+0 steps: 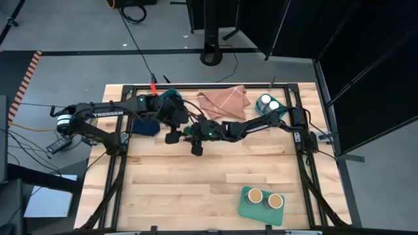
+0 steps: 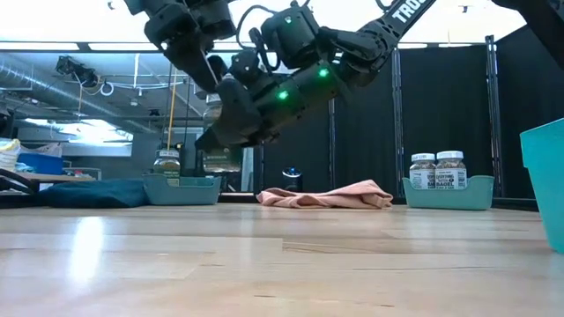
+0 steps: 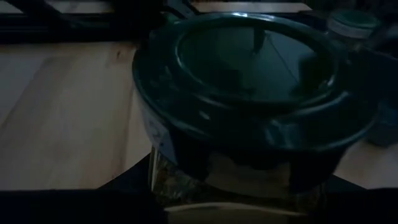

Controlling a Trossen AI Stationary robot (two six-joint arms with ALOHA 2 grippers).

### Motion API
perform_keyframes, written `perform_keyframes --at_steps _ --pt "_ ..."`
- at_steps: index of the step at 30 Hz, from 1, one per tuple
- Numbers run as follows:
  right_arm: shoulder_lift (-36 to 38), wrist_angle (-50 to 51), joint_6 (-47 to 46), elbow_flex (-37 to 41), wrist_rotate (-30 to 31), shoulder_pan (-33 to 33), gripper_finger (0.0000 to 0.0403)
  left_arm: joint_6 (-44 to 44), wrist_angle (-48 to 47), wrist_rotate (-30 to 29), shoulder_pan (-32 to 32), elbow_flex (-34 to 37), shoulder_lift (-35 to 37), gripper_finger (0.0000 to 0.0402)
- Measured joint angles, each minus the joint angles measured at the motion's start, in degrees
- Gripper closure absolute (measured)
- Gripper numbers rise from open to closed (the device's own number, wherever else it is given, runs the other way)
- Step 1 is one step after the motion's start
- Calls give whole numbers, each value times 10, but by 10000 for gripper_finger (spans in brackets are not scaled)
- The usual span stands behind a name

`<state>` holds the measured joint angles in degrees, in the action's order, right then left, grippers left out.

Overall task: Sort spices by type
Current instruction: Put the green seasoning bottle into the blue bin

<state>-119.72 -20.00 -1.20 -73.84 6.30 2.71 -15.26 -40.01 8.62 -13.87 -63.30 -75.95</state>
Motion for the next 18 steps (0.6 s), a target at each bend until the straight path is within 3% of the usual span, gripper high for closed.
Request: perform_keyframes --at_steps 18 --pt "0 6 7 0 1 -2 200 -9 -10 48 4 -8 -2 69"
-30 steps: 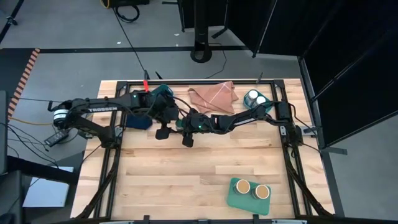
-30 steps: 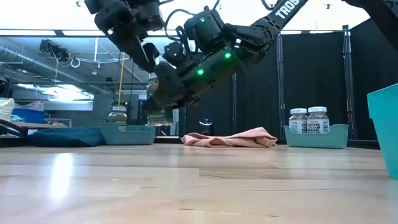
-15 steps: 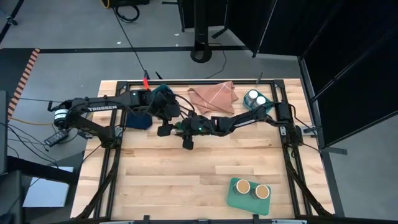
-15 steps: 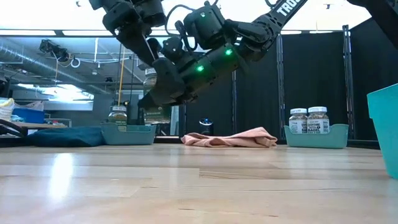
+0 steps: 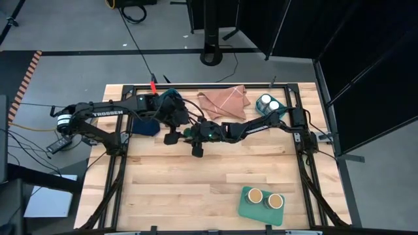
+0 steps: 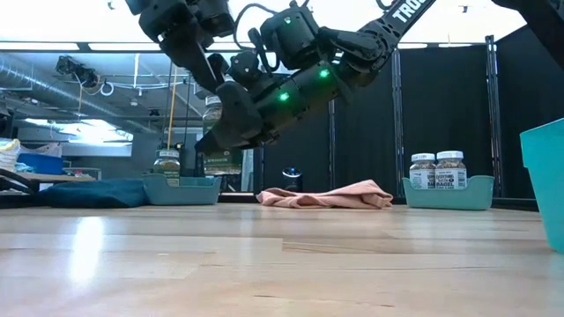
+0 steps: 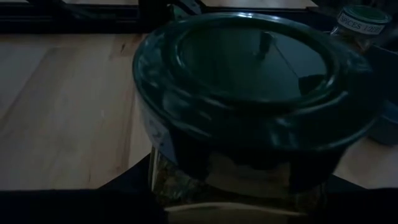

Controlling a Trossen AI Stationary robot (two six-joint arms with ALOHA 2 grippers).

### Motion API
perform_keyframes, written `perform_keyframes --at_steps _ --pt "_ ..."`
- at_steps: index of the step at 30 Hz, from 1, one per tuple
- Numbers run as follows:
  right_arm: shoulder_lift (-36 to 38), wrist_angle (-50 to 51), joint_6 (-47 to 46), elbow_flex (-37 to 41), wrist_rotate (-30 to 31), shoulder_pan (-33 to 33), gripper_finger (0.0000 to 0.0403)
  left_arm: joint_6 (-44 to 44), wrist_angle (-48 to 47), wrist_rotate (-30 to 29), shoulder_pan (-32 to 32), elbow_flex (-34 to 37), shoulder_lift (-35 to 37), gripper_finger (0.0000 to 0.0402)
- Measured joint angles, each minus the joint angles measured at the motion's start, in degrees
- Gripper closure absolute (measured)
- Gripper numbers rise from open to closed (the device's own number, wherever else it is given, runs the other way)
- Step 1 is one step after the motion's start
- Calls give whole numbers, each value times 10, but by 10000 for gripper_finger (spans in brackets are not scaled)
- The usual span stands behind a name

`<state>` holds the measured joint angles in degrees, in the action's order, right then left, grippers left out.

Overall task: Sort spices by type
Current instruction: Put the green seasoning bottle into the blue bin

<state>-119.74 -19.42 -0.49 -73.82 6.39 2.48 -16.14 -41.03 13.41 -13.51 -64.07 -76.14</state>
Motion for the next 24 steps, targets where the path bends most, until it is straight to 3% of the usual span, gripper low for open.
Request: perform_keyframes --at_steps 24 --pt "-1 -11 7 0 1 0 200 -14 -6 -17 18 0 -30 69"
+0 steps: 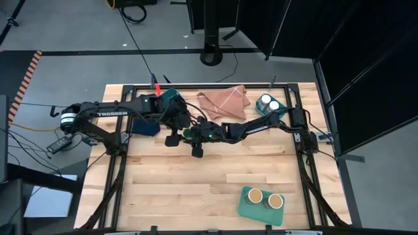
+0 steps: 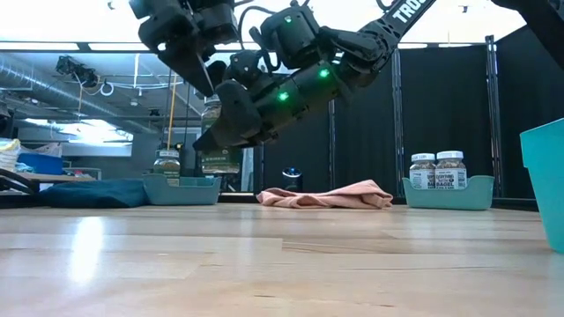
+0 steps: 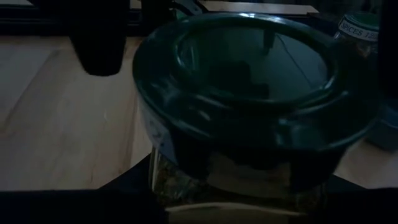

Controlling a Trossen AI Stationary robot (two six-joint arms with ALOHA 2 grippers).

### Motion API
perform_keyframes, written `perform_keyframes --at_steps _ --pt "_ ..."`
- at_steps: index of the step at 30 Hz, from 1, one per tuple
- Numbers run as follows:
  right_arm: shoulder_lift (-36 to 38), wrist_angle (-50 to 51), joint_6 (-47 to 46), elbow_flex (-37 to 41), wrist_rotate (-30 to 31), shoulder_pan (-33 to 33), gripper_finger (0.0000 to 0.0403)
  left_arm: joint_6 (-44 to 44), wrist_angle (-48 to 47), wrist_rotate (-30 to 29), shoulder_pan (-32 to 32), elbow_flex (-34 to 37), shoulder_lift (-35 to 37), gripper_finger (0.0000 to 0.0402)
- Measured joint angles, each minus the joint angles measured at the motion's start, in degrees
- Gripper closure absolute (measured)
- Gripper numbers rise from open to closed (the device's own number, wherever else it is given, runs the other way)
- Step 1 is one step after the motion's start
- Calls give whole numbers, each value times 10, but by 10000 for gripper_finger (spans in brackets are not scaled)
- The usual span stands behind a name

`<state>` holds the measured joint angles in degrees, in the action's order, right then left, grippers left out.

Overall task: Sort spices by type
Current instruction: Put the green seasoning bottle into the blue bin

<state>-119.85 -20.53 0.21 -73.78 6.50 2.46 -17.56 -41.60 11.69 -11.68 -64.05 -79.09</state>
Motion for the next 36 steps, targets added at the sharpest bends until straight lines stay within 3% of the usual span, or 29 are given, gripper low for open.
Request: perform_keyframes --at_steps 14,36 --pt "0 -4 0 -1 0 0 200 -1 1 -11 1 1 -2 71" --pt "0 -14 0 -1 2 0 200 16 15 -5 8 1 -15 142"
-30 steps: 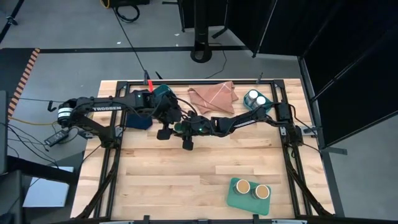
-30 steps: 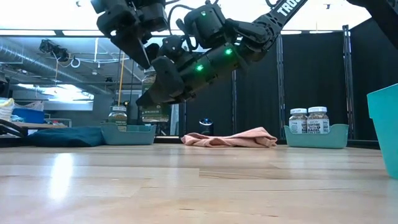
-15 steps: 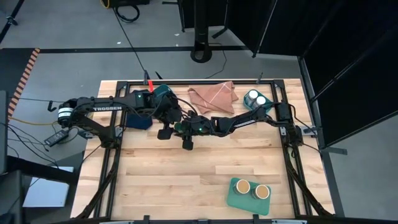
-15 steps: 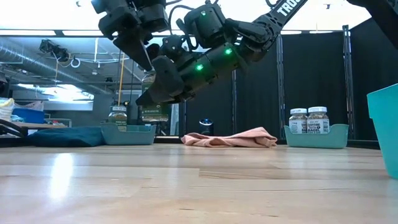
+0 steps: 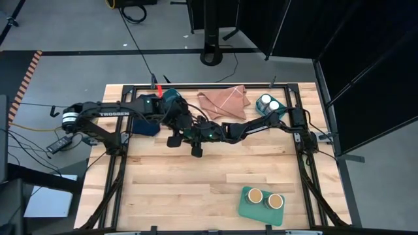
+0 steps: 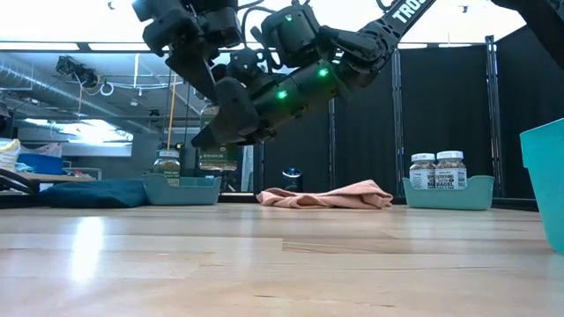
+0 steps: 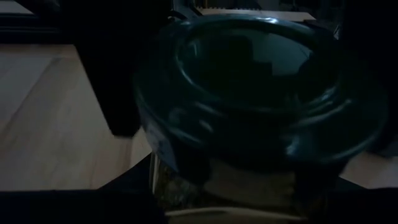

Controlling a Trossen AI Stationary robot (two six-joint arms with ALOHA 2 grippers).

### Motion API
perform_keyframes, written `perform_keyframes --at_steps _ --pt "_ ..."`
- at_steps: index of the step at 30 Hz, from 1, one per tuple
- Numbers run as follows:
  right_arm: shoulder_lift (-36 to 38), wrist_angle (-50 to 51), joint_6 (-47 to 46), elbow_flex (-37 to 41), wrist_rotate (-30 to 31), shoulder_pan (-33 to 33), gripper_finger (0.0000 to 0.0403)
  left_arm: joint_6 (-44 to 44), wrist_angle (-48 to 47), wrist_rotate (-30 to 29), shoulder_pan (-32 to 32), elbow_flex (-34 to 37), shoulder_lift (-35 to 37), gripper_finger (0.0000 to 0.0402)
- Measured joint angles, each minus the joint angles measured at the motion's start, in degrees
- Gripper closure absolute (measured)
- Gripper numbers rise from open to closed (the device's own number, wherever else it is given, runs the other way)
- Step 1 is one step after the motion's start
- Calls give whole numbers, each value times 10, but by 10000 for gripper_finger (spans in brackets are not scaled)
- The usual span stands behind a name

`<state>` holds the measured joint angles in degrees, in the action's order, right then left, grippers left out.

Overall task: Sort spices by type
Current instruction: Put the green seasoning bottle into the blue bin

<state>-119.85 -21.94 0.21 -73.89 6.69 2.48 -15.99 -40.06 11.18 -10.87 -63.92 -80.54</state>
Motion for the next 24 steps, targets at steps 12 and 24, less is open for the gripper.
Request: perform_keyframes --at_steps 12,24 --pt "0 2 1 0 -1 0 200 2 -4 -13 2 0 -4 187" --pt "0 8 -11 -2 27 0 126 18 -3 -30 1 0 -4 191"
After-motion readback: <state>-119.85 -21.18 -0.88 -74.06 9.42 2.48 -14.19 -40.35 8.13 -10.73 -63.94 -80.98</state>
